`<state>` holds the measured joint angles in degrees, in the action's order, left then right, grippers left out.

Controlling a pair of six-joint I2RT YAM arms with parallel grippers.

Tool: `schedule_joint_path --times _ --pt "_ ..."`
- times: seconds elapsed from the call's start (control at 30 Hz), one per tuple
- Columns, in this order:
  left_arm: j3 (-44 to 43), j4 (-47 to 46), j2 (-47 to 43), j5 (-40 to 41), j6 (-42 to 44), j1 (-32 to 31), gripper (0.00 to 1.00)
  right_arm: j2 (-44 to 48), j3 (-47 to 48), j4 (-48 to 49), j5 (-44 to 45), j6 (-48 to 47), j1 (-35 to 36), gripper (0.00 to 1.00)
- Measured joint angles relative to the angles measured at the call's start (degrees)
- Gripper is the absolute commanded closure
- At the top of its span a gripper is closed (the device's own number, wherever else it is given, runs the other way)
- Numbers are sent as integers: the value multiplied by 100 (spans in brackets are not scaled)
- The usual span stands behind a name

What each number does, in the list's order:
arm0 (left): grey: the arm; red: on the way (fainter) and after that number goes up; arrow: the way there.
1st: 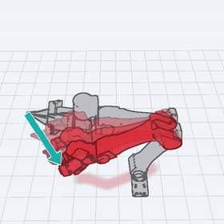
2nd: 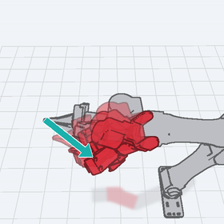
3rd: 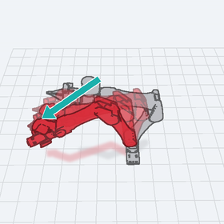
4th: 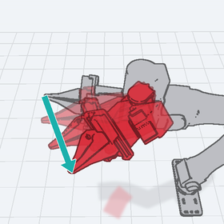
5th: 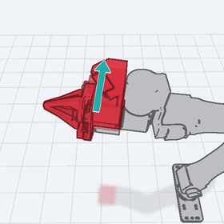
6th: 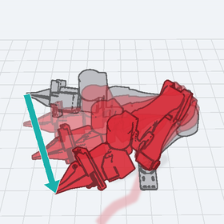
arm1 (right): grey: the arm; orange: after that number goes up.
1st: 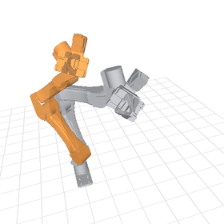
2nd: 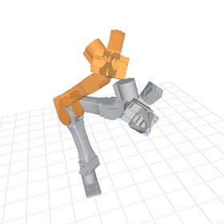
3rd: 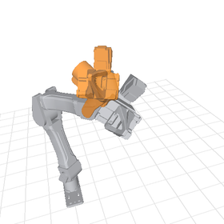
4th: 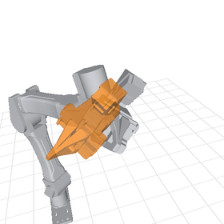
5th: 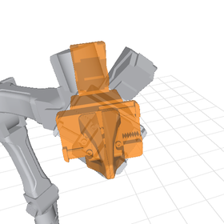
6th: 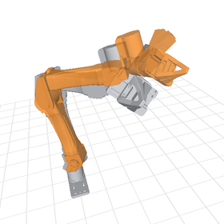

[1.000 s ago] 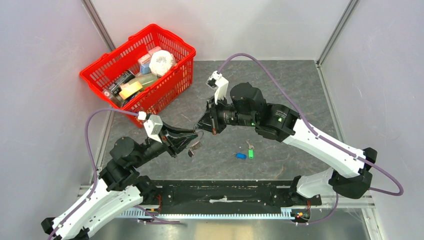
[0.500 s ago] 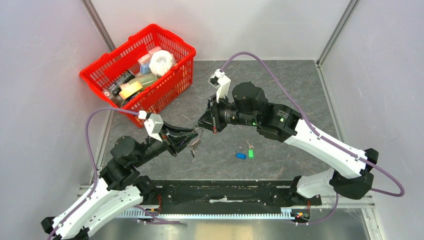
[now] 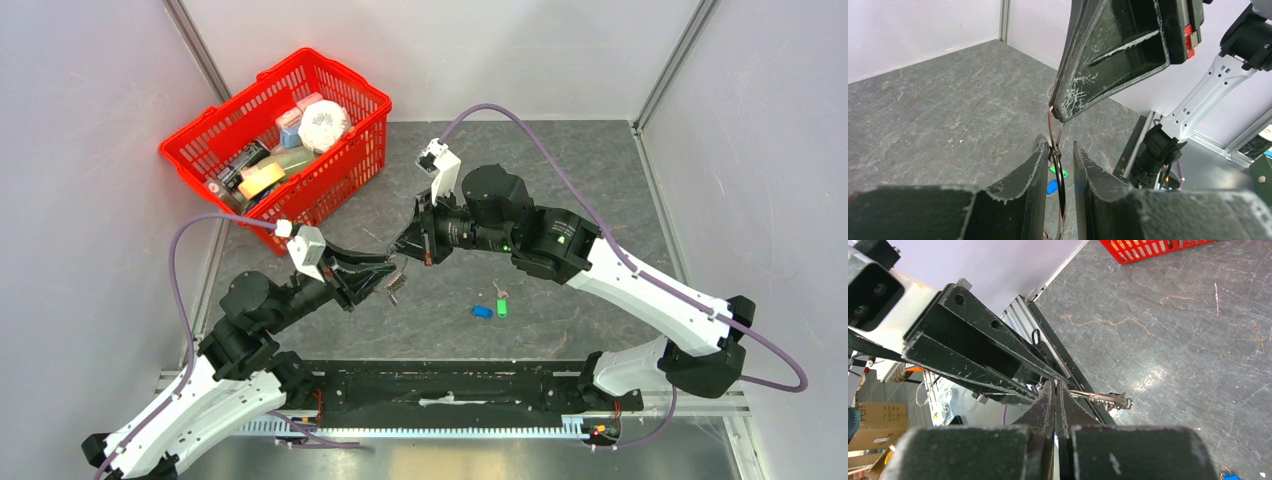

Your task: Put the keys on the keyring

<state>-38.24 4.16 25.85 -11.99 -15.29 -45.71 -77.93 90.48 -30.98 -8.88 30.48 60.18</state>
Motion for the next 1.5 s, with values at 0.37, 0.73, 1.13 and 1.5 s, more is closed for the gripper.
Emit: schedule_joint_path --times 0.37,0.73,1.13,1.5 --pt "-103 11 74 168 46 0 65 -90 0 -127 70 13 11 100" --pt "-125 17 225 299 111 0 65 -92 31 -162 258 68 39 100" --pt "-125 31 304 448 164 0 67 -166 162 -280 404 107 48 100" --pt "-125 28 321 431 170 0 75 -190 162 -332 446 127 48 100"
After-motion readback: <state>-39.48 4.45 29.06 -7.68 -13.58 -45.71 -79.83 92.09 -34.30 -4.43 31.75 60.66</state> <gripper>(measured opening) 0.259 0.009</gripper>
